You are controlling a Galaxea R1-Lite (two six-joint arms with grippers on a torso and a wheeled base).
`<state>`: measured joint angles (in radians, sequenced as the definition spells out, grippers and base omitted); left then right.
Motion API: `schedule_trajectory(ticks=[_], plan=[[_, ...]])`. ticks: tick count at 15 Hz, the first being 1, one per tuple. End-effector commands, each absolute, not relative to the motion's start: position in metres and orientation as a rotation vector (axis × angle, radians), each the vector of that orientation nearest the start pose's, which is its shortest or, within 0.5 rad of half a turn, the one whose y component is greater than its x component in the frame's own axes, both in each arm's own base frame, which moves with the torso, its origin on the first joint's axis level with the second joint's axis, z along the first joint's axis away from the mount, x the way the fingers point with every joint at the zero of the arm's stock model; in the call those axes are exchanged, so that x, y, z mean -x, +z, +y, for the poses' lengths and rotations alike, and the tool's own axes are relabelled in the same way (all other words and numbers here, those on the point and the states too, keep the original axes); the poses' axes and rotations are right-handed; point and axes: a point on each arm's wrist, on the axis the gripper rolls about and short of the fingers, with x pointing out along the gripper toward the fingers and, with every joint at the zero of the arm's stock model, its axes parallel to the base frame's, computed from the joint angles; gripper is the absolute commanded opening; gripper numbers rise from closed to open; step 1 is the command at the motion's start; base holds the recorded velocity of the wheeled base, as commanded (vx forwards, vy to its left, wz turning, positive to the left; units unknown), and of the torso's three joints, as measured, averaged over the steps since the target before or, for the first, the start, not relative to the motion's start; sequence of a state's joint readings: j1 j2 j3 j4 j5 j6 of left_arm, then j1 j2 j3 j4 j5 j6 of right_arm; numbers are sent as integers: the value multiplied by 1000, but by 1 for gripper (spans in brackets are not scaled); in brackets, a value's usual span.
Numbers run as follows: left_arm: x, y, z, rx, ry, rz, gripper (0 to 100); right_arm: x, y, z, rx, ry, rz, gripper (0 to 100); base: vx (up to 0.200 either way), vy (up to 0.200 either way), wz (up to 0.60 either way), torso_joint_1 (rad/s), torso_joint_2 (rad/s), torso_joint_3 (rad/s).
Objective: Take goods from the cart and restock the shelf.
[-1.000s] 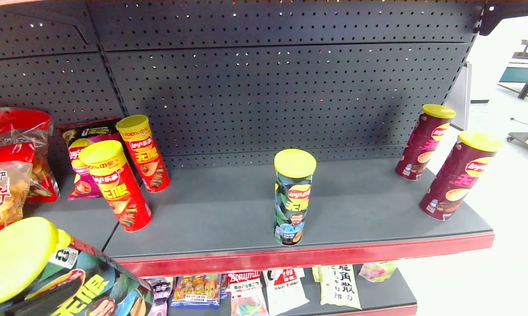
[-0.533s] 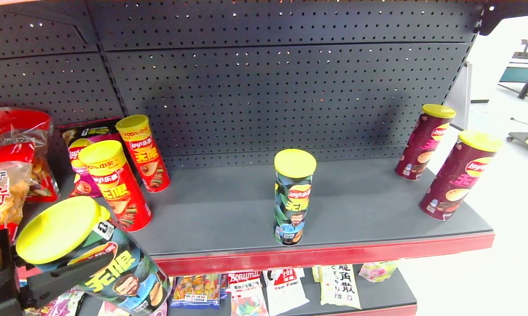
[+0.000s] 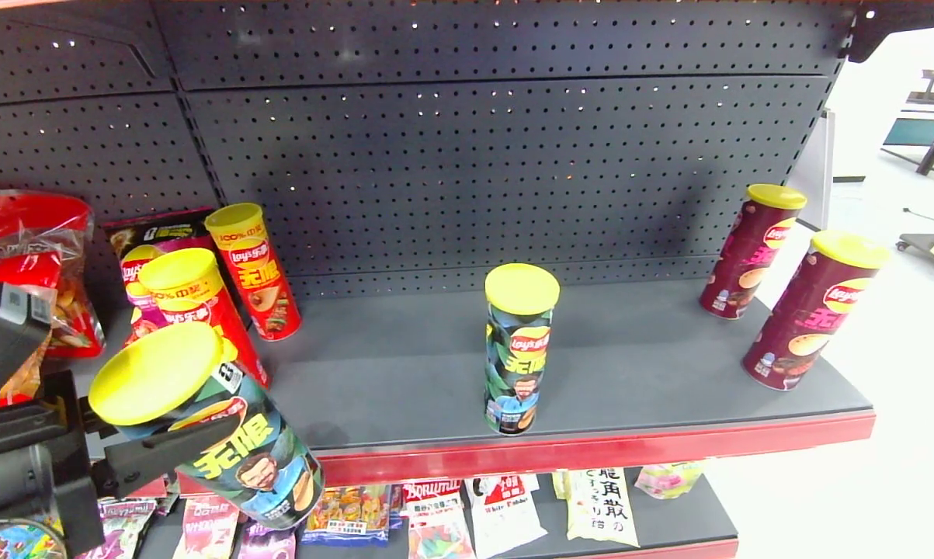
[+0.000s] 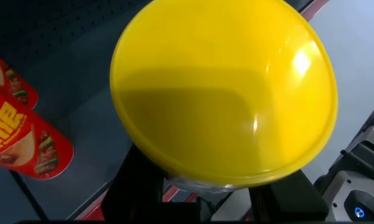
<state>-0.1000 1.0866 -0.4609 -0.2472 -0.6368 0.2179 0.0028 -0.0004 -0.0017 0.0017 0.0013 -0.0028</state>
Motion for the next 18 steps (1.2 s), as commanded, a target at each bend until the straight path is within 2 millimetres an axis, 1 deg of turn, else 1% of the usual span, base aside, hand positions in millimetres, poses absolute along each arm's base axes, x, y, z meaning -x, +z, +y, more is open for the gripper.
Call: schedule_trajectory(ticks=[1,3,4,5,7,9,10,13,15,16,18], plan=[[-148,187,-33,-99,-793,322,0,23,76,0,3,5,0,100,0,0,0,0,0,0],[-159,192,-37,-103,-812,320,0,23,76,0,3,5,0,100,0,0,0,0,0,0],[-162,192,-38,-102,-814,324,0,23,76,0,3,5,0,100,0,0,0,0,0,0],[-169,192,-39,-101,-817,338,0,23,76,0,3,5,0,100,0,0,0,0,0,0],[-176,195,-46,-105,-845,337,0,23,76,0,3,5,0,100,0,0,0,0,0,0],[-183,198,-49,-109,-856,331,0,23,76,0,3,5,0,100,0,0,0,0,0,0],[-184,198,-49,-109,-856,331,0,23,76,0,3,5,0,100,0,0,0,0,0,0],[-196,191,-51,-103,-862,368,0,23,76,0,3,5,0,100,0,0,0,0,0,0],[-200,189,-53,-98,-870,383,0,23,76,0,3,5,0,100,0,0,0,0,0,0],[-207,186,-56,-102,-876,396,0,23,76,0,3,5,0,100,0,0,0,0,0,0],[-228,181,-60,-120,-881,378,0,23,76,0,3,5,0,100,0,0,0,0,0,0]])
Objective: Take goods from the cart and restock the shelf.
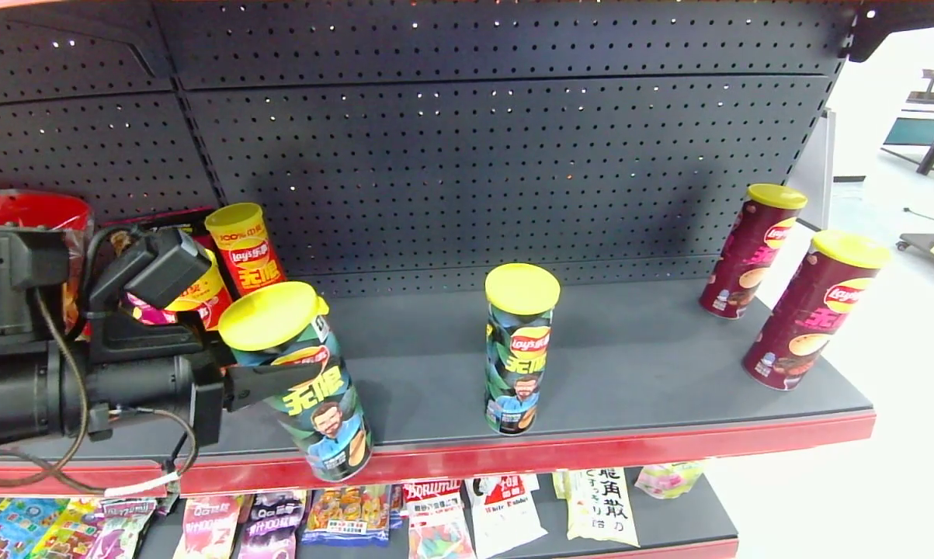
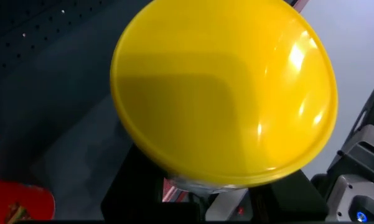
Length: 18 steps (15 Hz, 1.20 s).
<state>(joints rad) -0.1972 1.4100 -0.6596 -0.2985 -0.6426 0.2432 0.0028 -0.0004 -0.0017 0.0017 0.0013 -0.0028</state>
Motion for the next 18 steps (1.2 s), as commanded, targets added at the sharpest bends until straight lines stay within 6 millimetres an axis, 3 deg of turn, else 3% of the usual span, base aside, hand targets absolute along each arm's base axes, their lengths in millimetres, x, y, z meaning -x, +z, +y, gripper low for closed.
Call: schedule_trajectory(ticks=[1,4,10,18], plan=[[-233,178,-61,-122,-881,372,0,23,76,0,3,5,0,100,0,0,0,0,0,0],[-258,165,-72,-133,-914,334,0,23,76,0,3,5,0,100,0,0,0,0,0,0],[-294,171,-83,-131,-975,290,0,23,76,0,3,5,0,100,0,0,0,0,0,0],[-345,172,-130,-151,-1113,216,0,23,76,0,3,5,0,100,0,0,0,0,0,0]])
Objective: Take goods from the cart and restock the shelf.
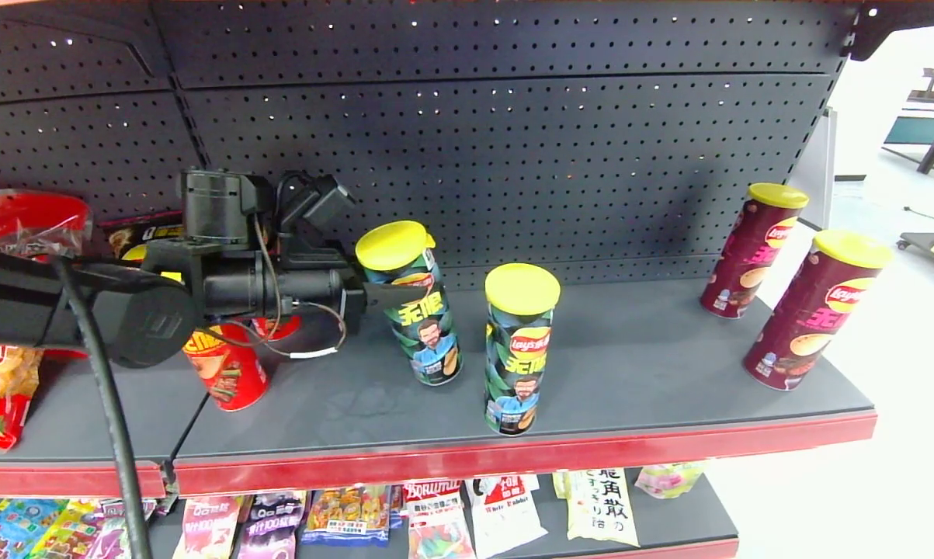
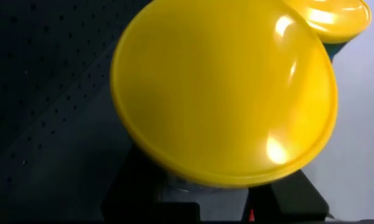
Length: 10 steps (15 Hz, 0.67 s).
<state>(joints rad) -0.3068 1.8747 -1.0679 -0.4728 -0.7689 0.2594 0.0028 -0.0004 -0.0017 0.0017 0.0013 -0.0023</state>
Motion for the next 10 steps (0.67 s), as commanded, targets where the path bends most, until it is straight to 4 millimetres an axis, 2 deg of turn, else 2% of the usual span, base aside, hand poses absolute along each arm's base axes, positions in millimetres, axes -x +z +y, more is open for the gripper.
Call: schedule_trajectory(ticks=[1,7,10], plan=[[-349,170,-132,-157,-1115,213,0,23,76,0,3,5,0,100,0,0,0,0,0,0],[-374,165,-141,-170,-1118,187,0,23,76,0,3,5,0,100,0,0,0,0,0,0],[-386,159,-153,-174,-1136,183,0,23,76,0,3,5,0,100,0,0,0,0,0,0]])
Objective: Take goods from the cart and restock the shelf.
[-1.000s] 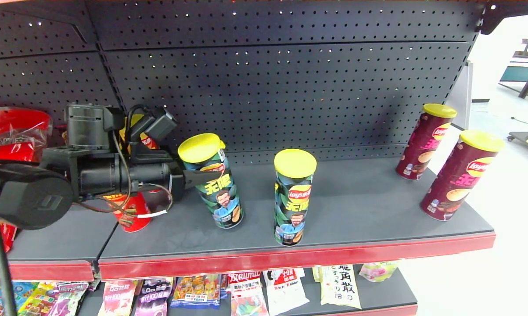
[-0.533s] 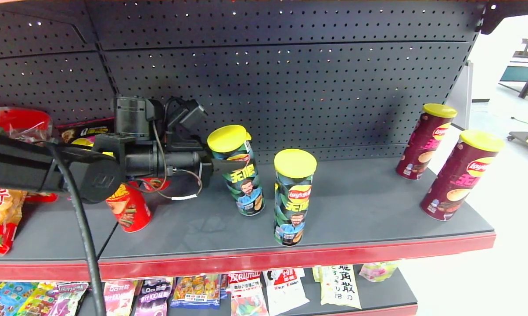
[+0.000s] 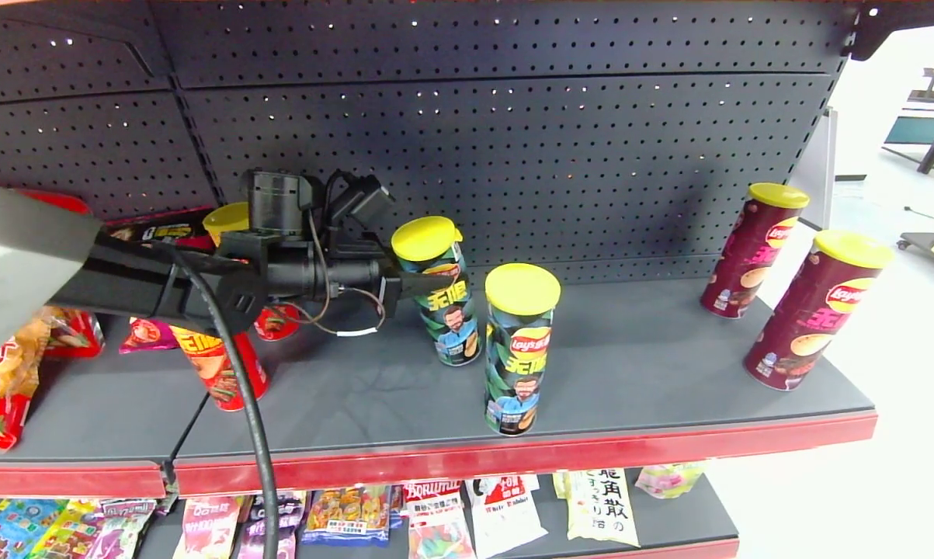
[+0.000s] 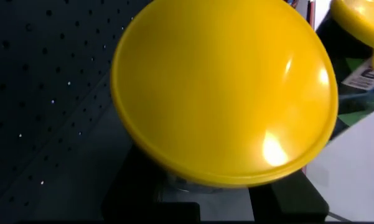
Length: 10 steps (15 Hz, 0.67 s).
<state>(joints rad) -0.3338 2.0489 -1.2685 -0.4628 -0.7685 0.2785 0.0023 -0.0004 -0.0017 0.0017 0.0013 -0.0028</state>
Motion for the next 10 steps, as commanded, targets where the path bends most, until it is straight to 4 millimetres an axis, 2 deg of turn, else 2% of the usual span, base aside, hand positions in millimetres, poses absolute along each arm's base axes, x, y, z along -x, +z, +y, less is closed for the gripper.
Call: schedule_trajectory(ticks=[1,10], plan=[[-389,160,-157,-175,-1143,185,0,23,76,0,3,5,0,100,0,0,0,0,0,0],[-413,164,-174,-197,-1171,153,0,23,76,0,3,5,0,100,0,0,0,0,0,0]])
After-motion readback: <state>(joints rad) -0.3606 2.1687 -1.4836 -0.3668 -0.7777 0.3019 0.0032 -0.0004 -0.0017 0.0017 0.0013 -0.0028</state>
